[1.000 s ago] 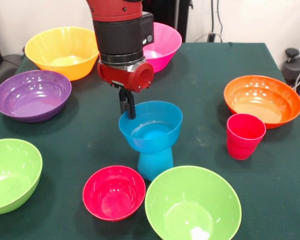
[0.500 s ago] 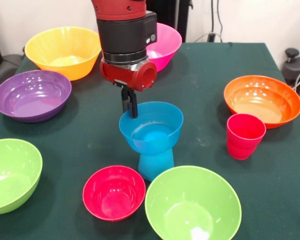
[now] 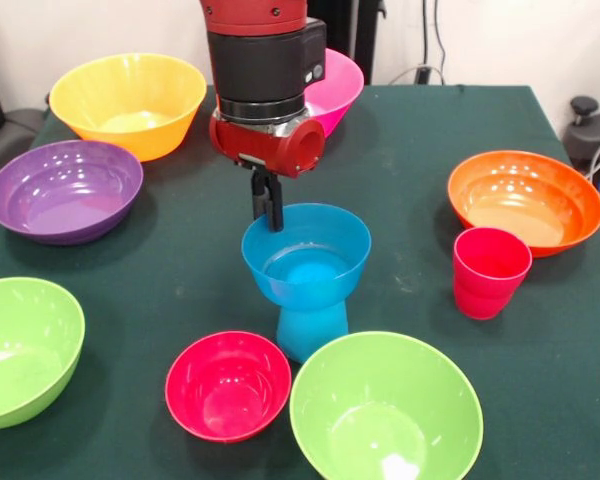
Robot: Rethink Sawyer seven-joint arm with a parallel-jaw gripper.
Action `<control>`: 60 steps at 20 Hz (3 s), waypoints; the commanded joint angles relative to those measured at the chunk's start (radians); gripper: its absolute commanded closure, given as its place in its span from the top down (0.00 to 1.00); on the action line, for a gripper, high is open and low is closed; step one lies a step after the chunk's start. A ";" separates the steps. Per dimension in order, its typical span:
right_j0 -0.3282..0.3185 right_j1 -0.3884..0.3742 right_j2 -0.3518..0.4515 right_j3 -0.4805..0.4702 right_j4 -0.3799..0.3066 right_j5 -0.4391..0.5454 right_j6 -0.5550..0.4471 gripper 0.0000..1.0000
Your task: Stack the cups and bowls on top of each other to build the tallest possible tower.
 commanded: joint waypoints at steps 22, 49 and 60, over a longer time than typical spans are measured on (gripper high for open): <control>0.031 0.082 0.010 -0.025 -0.033 0.039 0.020 0.00; 0.081 0.105 -0.020 -0.080 0.001 0.056 0.054 0.00; 0.043 0.101 -0.008 -0.072 -0.010 0.053 0.021 0.00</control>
